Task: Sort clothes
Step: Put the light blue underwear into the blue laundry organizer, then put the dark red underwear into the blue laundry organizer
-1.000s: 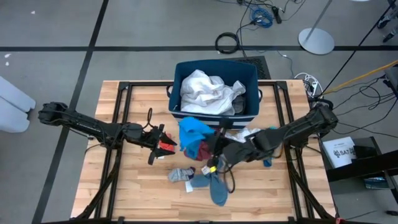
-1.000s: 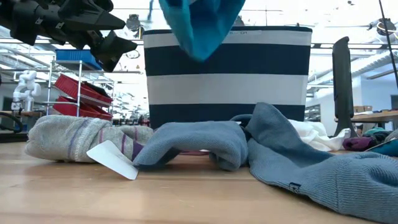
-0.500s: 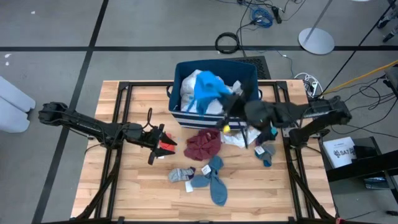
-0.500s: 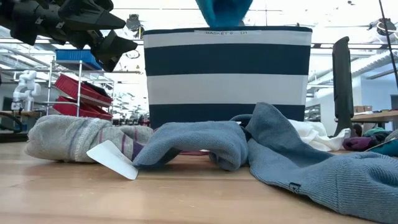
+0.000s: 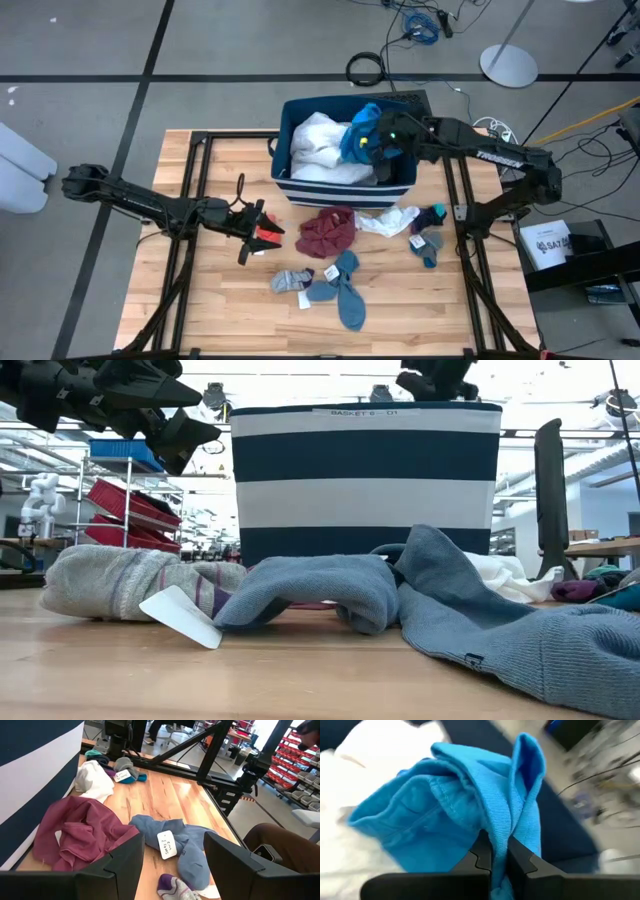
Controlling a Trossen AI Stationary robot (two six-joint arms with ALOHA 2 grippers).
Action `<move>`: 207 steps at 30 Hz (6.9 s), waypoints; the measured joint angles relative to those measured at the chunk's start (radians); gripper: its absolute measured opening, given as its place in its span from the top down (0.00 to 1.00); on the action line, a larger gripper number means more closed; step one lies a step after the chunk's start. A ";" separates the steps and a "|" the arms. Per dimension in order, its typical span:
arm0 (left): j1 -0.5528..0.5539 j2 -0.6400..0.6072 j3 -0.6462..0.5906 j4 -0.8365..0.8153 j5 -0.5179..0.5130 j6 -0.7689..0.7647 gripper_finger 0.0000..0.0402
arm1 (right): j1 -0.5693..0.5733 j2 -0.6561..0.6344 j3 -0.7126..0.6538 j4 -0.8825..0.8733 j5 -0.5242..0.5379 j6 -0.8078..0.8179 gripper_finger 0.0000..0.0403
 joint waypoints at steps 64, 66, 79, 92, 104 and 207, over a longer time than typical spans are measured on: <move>-0.001 0.000 0.000 -0.010 0.000 0.002 0.47 | -0.031 0.453 0.053 0.120 -0.323 -0.051 0.94; -0.001 0.000 0.000 -0.010 0.000 0.002 0.47 | -0.029 0.432 0.078 0.097 -0.306 -0.052 0.91; -0.001 0.000 0.000 -0.008 0.000 0.002 0.47 | -0.011 0.284 0.410 0.030 -0.321 -0.106 0.65; -0.002 0.000 0.000 -0.008 0.001 -0.001 0.47 | 0.412 0.284 0.552 -0.090 -0.356 -0.020 0.54; -0.038 0.000 0.000 0.005 0.001 -0.027 0.47 | 0.783 0.291 -0.174 0.735 -0.163 0.147 0.56; -0.080 0.000 0.000 -0.007 -0.057 -0.024 0.47 | 0.710 0.289 -0.087 0.898 0.064 -0.222 0.99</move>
